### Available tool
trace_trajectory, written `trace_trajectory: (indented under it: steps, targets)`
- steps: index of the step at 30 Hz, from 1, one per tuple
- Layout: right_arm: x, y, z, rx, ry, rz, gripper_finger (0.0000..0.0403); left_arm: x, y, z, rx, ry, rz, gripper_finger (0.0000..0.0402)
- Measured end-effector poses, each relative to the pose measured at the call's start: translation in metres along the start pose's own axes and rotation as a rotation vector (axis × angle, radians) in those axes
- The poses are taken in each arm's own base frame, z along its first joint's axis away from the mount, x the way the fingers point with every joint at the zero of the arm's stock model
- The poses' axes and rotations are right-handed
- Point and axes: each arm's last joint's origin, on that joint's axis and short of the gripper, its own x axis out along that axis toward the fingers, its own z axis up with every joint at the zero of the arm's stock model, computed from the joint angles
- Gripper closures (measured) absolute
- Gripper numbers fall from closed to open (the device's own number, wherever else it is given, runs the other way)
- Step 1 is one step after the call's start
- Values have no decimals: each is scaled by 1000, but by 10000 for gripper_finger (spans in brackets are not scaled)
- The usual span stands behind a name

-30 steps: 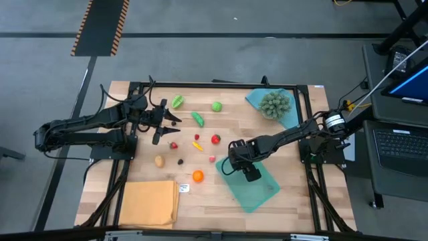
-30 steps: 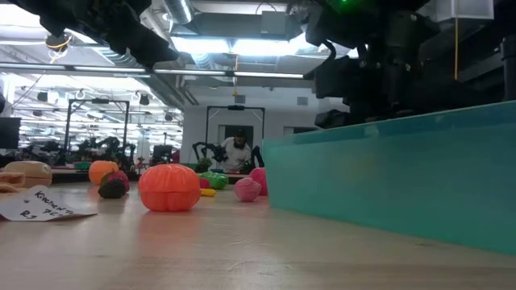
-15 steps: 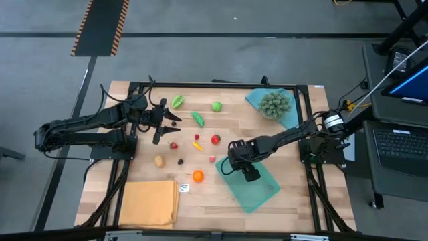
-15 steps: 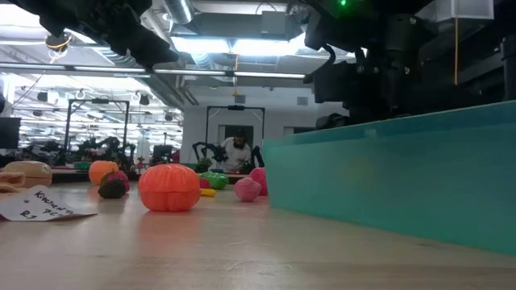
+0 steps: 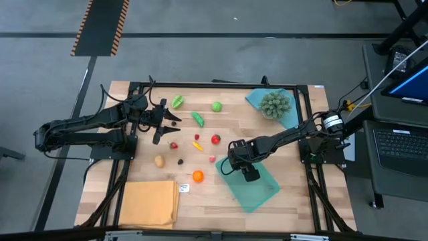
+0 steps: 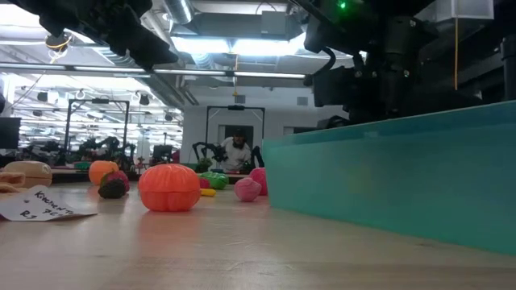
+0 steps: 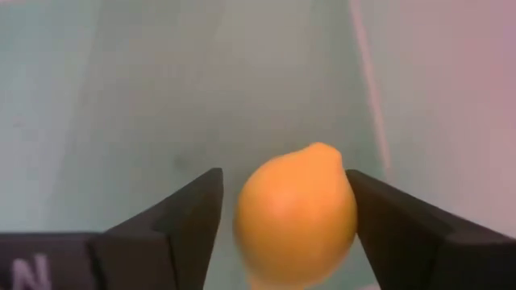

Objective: Pick and placing Produce into tupperware
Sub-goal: Put the lemon into the green bin, then put the starfruit into the green bin

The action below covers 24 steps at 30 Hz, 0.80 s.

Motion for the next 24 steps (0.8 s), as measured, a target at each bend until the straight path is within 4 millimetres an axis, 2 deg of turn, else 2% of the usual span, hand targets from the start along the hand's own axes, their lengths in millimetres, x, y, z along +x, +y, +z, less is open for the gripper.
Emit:
trace_trajectory:
  steps: [9,12,18,24]
  targets:
    - [-8,-1,6,-7,12,1,128,0,0,0,0,0,0,217]
    - [-19,-2,11,-2,26,3,128,0,0,0,0,0,0,217]
    - [-41,-3,20,13,-56,-8,127,0,0,0,0,0,0,217]
    - [-73,-3,22,64,-163,-18,127,0,0,0,1,0,-1,217]
